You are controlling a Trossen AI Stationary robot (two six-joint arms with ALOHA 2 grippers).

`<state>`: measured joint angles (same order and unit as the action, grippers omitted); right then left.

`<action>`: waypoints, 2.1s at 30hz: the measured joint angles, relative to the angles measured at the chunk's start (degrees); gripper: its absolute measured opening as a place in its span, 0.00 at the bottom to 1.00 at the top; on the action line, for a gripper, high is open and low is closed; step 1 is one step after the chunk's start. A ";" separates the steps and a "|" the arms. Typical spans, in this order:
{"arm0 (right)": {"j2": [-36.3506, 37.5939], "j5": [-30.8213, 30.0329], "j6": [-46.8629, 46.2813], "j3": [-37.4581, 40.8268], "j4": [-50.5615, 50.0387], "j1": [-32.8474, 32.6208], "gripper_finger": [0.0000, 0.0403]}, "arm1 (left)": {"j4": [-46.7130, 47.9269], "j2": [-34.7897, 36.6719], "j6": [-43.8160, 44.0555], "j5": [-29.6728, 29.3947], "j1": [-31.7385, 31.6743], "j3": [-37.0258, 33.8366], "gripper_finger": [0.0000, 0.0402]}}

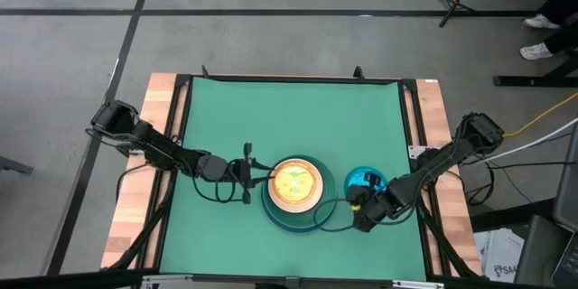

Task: Stack plastic plates
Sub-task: Stack the transparent light blue plate on top of the green plate

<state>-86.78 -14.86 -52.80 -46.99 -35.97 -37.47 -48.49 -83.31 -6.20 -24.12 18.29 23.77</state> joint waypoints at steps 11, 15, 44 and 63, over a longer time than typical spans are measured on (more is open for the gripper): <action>-0.02 -1.26 -0.95 3.46 6.22 0.00 0.29 | -0.02 0.00 0.07 -0.02 0.00 0.00 0.23; -0.29 -1.15 -1.07 3.62 6.55 0.00 0.29 | -0.02 0.00 0.09 -0.02 -0.01 0.00 0.23; -3.43 1.06 4.33 -1.37 -1.88 -0.02 0.00 | -0.02 0.00 0.07 -0.04 -0.01 -0.02 0.23; -0.08 -2.50 3.19 -1.50 -4.97 0.00 0.01 | -0.03 0.00 0.07 -0.04 0.01 -0.02 0.23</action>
<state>-86.86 -17.37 -49.60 -48.49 -40.94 -37.47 -48.52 -83.31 -6.13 -24.16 18.30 23.75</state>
